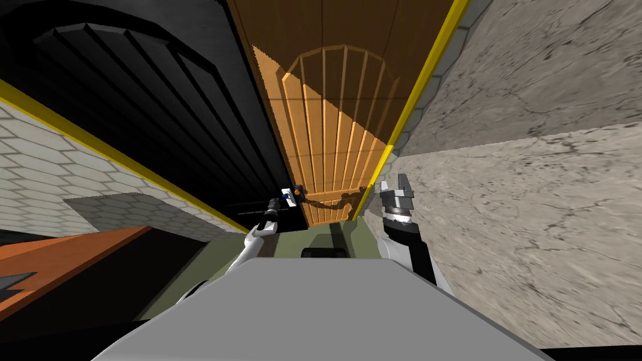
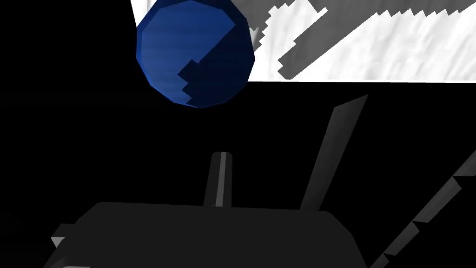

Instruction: Pull the door open

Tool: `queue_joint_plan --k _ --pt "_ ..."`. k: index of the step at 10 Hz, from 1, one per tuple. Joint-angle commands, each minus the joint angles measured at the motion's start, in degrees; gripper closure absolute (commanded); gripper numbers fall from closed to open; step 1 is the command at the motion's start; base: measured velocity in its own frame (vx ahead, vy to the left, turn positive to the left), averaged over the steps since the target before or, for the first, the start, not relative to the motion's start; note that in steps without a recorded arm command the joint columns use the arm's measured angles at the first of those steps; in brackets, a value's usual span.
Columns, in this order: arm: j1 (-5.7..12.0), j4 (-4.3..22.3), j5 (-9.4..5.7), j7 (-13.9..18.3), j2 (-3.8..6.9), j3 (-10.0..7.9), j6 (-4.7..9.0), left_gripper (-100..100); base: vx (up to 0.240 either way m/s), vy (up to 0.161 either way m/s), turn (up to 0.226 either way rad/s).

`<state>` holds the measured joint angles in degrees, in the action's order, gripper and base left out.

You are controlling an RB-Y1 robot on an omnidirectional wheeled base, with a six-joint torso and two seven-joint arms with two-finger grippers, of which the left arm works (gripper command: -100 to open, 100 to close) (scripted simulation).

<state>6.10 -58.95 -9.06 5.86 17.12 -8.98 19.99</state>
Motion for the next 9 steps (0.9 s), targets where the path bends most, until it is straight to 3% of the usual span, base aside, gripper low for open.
queue_joint_plan --k 1,3,7,8,9 --pt "-0.38 -0.38 -0.04 0.28 0.17 0.30 0.04 -100 -0.175 0.062 0.028" --pt "-0.55 -1.21 0.01 0.71 -0.02 1.37 0.13 -100 -0.225 0.014 -0.034" --pt "-0.41 -3.05 0.27 1.55 -0.88 4.09 0.33 -100 -0.192 -0.058 -0.083" --pt "-0.07 -2.04 0.18 1.59 -0.49 3.72 0.60 -100 -0.081 -0.033 -0.016" --pt "-1.23 -1.00 -0.07 1.46 0.53 2.13 0.64 -100 -0.024 0.055 0.234"
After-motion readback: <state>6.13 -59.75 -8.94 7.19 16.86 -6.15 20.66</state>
